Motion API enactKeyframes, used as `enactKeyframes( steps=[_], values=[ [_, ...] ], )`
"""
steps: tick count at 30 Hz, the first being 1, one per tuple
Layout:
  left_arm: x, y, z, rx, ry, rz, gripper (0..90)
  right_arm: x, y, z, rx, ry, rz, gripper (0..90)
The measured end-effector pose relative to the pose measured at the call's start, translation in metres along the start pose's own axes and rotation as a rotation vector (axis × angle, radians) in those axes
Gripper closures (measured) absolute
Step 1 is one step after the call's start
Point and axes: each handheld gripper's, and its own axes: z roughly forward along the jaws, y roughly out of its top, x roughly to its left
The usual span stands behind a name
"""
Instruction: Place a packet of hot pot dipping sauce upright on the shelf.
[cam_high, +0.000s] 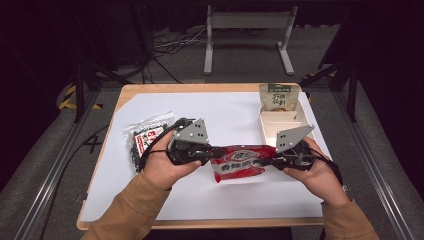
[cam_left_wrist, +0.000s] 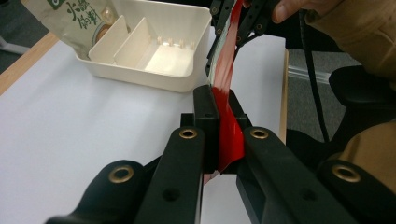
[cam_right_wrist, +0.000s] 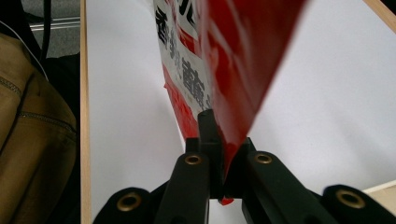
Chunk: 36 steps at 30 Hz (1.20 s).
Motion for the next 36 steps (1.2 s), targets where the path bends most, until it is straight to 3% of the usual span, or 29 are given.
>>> enactKeyframes(
  steps=[4, 13, 17, 20, 27, 36],
  values=[
    [-0.001, 0.000, 0.000, -0.010, -0.002, -0.001, 89.6, 0.000, 0.001, -0.002, -0.014, -0.014, 0.002, 89.7],
    [0.002, -0.003, -0.001, -0.024, -0.010, -0.024, 87.0, -0.001, 0.002, -0.004, -0.011, 0.003, 0.016, 89.9],
    [0.005, -0.008, 0.001, -0.051, -0.024, -0.058, 74.0, -0.002, 0.003, -0.010, -0.009, 0.009, 0.020, 90.0],
    [0.005, -0.013, 0.002, -0.065, -0.031, -0.062, 65.2, -0.002, 0.005, -0.014, -0.015, 0.011, 0.024, 90.0],
    [0.009, -0.027, -0.002, -0.081, 0.024, -0.060, 45.5, -0.008, 0.011, -0.026, -0.022, 0.025, 0.025, 90.0],
    [0.017, -0.049, -0.013, -0.103, 0.071, -0.108, 40.3, -0.017, 0.020, -0.041, -0.016, 0.015, 0.021, 89.9]
  ],
)
